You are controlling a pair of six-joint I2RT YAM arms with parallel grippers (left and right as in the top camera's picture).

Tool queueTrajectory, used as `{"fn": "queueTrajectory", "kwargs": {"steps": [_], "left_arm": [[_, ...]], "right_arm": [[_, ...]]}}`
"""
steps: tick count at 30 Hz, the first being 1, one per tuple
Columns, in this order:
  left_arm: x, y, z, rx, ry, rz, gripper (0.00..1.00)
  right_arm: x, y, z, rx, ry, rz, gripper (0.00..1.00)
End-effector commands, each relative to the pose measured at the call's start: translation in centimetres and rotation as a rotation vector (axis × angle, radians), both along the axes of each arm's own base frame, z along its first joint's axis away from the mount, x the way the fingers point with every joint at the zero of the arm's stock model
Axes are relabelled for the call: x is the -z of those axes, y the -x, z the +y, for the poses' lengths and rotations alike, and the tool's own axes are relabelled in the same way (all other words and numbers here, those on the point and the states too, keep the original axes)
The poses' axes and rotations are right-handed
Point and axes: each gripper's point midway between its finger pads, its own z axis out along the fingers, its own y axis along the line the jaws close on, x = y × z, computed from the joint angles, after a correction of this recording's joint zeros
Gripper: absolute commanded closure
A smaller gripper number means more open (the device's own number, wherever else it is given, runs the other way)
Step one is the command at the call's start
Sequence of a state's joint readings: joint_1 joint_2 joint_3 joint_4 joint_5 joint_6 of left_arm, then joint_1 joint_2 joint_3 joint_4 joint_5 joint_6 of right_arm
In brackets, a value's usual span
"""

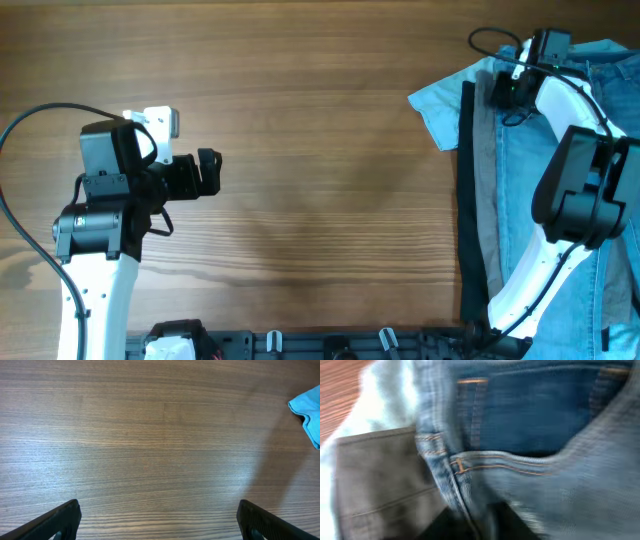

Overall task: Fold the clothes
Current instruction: 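Reach both grippers to the jeans waistband on the clothes stack, then grasp the jeans waistband and drag it left across the table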

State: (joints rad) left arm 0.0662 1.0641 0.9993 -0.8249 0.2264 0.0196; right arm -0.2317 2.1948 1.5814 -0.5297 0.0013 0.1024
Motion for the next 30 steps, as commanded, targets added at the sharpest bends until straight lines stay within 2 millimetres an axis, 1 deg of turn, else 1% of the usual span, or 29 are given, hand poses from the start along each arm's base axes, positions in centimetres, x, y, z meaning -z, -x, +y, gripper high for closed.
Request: {"fn": "queueTrajectory", "kwargs": {"steps": [1, 4, 5, 6, 7, 8, 9, 10, 12, 13, 14, 16, 17, 18, 20, 21, 22, 23, 24, 25, 26, 27, 28, 29, 30], "left_arm": [[-0.3, -0.1, -0.4, 0.008, 0.016, -0.003, 0.00], [-0.3, -0.1, -0.4, 0.008, 0.017, -0.002, 0.00], [-0.3, -0.1, -0.4, 0.008, 0.017, -0.002, 0.00], [-0.3, -0.1, -0.4, 0.008, 0.017, -0.002, 0.00], [-0.3, -0.1, -0.4, 0.009, 0.017, -0.002, 0.00], [-0.3, -0.1, -0.4, 0.008, 0.017, -0.002, 0.00], [-0.3, -0.1, -0.4, 0.008, 0.017, -0.002, 0.00], [-0.3, -0.1, -0.4, 0.008, 0.017, -0.002, 0.00], [-0.3, -0.1, -0.4, 0.009, 0.017, -0.003, 0.00], [-0.3, -0.1, -0.4, 0.009, 0.017, -0.003, 0.00], [-0.3, -0.1, -0.4, 0.009, 0.017, -0.003, 0.00], [-0.3, -0.1, -0.4, 0.009, 0.017, -0.003, 0.00], [-0.3, -0.1, -0.4, 0.009, 0.017, -0.002, 0.00], [-0.3, 0.0, -0.4, 0.008, 0.017, 0.002, 0.00], [-0.6, 0.3, -0.4, -0.008, 0.029, 0.006, 0.00], [-1.2, 0.4, -0.3, -0.020, 0.037, -0.006, 0.00], [-1.9, 0.4, 0.0, -0.048, 0.039, -0.024, 0.00], [-2.8, 0.5, 0.5, -0.091, 0.033, -0.051, 0.00], [-4.3, 0.7, 1.3, -0.144, 0.013, -0.099, 0.00], [-7.1, 1.3, 2.6, -0.217, -0.023, -0.188, 0.00], [-10.1, 2.2, 3.8, -0.273, -0.068, -0.283, 0.00], [-11.9, 2.9, 4.6, -0.312, -0.096, -0.337, 0.00], [-13.5, 3.6, 5.4, -0.349, -0.120, -0.386, 0.00], [-15.0, 4.4, 5.9, -0.379, -0.136, -0.433, 0.00], [-16.8, 5.4, 6.4, -0.407, -0.148, -0.490, 0.00]], "right_arm": [[0.6, 0.4, -1.2, 0.058, 0.052, 0.029, 0.78], [-2.3, 0.1, -2.0, 0.043, 0.072, -0.024, 0.77], [-3.5, 0.1, -2.5, 0.054, 0.076, -0.046, 0.85], [-4.6, 0.1, -2.9, 0.069, 0.076, -0.067, 0.90], [-5.6, 0.1, -3.3, 0.075, 0.069, -0.092, 0.89], [-6.4, 0.2, -3.7, 0.082, 0.068, -0.106, 0.74], [-7.6, 0.4, -4.3, 0.094, 0.070, -0.126, 0.74], [-8.1, 0.7, -4.6, 0.101, 0.072, -0.129, 0.96], [-8.1, 1.1, -4.5, 0.101, 0.069, -0.116, 0.94], [-8.0, 1.2, -4.4, 0.098, 0.063, -0.110, 0.83], [-8.0, 0.9, -3.6, 0.071, 0.022, -0.119, 0.96], [-8.2, 0.5, -2.2, 0.010, -0.037, -0.140, 0.96], [-9.0, 0.5, -1.8, 0.000, -0.052, -0.158, 0.96], [-11.4, 0.3, -1.2, -0.022, -0.069, -0.212, 0.96], [-19.3, 0.1, 1.2, -0.108, -0.116, -0.389, 0.96], [-25.0, 0.5, 4.5, -0.212, -0.176, -0.516, 0.96], [-28.9, 1.1, 7.4, -0.301, -0.203, -0.602, 0.96], [-33.0, 2.3, 11.9, -0.409, -0.205, -0.690, 0.96], [-35.7, 4.8, 21.3, -0.616, -0.256, -0.735, 0.96], [-35.2, 7.5, 30.0, -0.812, -0.322, -0.703, 0.96], [-32.4, 11.8, 40.1, -1.026, -0.388, -0.609, 0.96], [-30.2, 14.2, 44.4, -1.111, -0.398, -0.546, 0.89], [-28.5, 16.0, 47.3, -1.171, -0.402, -0.499, 0.75], [-25.6, 19.1, 51.3, -1.284, -0.405, -0.428, 0.60], [-23.2, 22.2, 54.2, -1.407, -0.382, -0.381, 0.39]]}}
